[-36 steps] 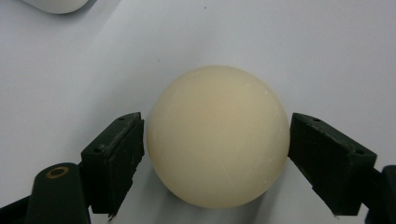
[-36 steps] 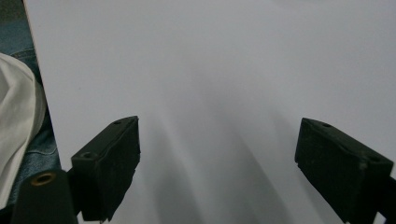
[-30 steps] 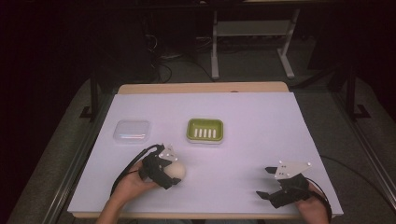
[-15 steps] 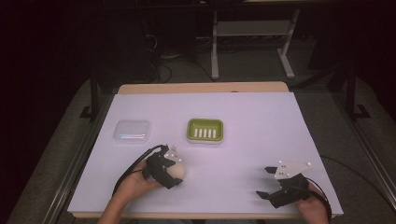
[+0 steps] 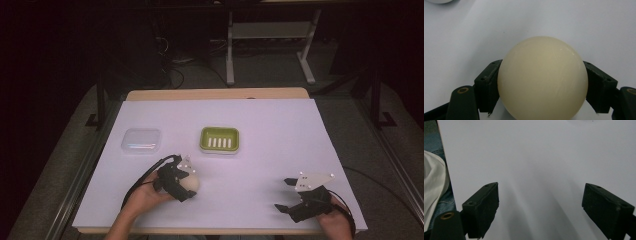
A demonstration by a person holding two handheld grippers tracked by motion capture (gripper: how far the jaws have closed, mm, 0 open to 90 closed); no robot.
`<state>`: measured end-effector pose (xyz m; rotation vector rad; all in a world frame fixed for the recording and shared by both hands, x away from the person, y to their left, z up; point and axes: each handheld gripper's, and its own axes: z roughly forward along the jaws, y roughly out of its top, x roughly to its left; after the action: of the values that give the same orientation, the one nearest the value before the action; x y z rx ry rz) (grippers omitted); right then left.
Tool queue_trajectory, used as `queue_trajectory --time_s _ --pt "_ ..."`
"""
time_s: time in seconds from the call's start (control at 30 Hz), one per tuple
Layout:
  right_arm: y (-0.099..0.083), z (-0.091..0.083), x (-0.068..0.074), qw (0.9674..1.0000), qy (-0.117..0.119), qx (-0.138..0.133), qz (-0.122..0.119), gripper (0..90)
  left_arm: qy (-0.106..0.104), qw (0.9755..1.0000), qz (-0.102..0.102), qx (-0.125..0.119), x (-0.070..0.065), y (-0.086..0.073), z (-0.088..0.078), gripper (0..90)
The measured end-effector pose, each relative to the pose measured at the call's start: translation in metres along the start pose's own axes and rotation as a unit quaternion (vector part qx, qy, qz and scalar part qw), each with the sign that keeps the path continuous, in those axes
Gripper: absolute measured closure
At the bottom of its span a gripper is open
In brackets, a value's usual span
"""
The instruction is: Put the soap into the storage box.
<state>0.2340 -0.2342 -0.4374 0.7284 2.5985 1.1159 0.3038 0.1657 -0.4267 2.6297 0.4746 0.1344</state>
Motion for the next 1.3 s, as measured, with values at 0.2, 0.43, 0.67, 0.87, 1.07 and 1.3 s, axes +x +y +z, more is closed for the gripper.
queue_trajectory --time_s 0.2,0.43,0.67,0.87,1.07,1.3 --pt "-0.001 0.000 -0.002 1.0000 -0.001 -0.002 0.002 13.4 -0.006 1.0000 -0.001 -0.005 0.002 0.007 -0.005 24.7" --pt "-0.002 0.000 -0.005 1.0000 0.000 -0.005 0.004 13.3 -0.005 0.9999 0.004 -0.014 0.008 0.022 -0.011 24.7" --pt "-0.002 -0.001 -0.005 0.9999 0.000 -0.009 0.009 13.4 -0.008 0.9998 0.005 -0.017 0.017 0.035 -0.014 24.8" --pt "-0.001 -0.001 -0.005 0.9999 0.000 -0.014 0.004 13.4 -0.010 0.9999 0.007 -0.011 0.019 0.044 -0.014 24.8" --pt "-0.001 -0.002 -0.005 0.9998 0.001 -0.018 0.010 13.3 -0.014 0.9998 -0.002 -0.015 0.024 0.049 -0.016 24.8" --pt "-0.002 -0.003 -0.005 0.9998 0.000 -0.016 0.012 13.3 -0.017 0.9998 -0.002 -0.014 0.026 0.056 -0.017 24.8"
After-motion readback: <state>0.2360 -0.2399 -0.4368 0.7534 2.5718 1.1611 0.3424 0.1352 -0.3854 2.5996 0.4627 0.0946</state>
